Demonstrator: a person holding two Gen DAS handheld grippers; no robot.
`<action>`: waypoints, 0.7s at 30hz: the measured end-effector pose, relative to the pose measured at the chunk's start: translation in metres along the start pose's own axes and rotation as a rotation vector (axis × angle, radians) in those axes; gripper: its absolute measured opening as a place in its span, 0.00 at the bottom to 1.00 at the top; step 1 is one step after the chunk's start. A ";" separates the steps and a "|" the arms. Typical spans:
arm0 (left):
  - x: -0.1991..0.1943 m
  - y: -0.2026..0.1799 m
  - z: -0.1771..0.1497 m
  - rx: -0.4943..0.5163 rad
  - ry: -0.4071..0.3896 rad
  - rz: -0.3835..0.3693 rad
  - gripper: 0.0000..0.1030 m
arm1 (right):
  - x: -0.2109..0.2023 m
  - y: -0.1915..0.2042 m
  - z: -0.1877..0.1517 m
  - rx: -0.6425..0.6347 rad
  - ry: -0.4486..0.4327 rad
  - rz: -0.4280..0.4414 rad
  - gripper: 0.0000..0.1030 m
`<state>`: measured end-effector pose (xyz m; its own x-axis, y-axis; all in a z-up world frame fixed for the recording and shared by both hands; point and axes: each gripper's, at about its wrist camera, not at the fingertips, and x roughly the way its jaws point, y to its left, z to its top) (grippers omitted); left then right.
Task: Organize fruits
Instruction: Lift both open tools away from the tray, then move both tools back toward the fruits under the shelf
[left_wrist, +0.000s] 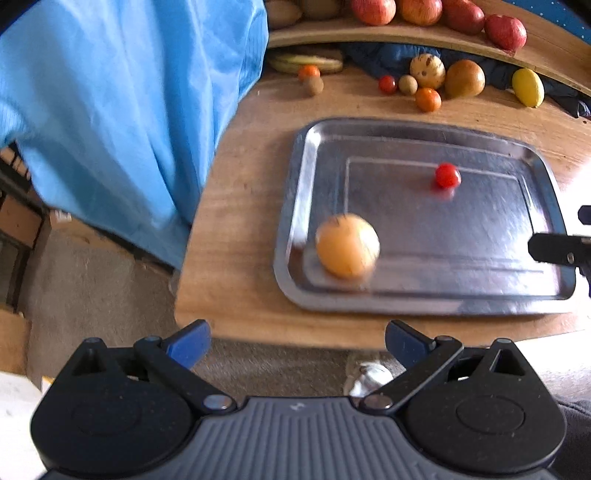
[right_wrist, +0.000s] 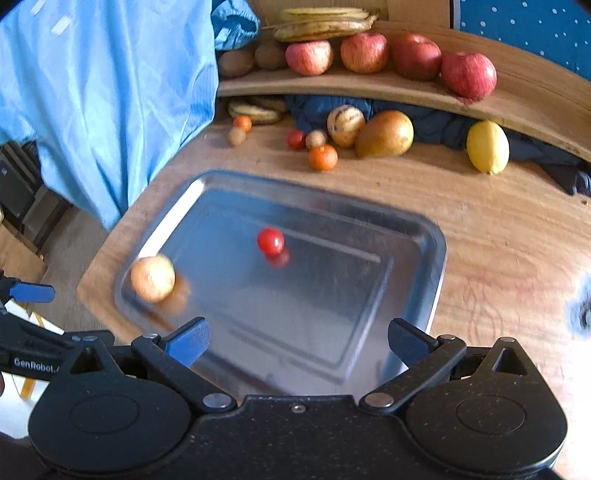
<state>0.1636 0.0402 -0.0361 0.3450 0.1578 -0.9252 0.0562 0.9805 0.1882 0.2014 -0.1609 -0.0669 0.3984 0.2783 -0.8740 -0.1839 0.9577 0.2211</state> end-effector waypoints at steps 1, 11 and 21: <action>0.001 0.001 0.004 0.007 -0.005 0.003 1.00 | 0.003 0.002 0.004 0.002 -0.004 0.000 0.99; 0.002 0.032 0.043 -0.007 -0.157 0.095 1.00 | 0.025 0.019 0.042 0.009 -0.064 -0.016 0.99; 0.022 0.040 0.092 0.061 -0.211 0.075 1.00 | 0.045 0.027 0.069 0.035 -0.119 -0.047 0.99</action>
<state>0.2592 0.0723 -0.0185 0.5379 0.1956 -0.8200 0.0778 0.9570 0.2794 0.2767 -0.1172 -0.0703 0.5098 0.2377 -0.8268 -0.1320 0.9713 0.1978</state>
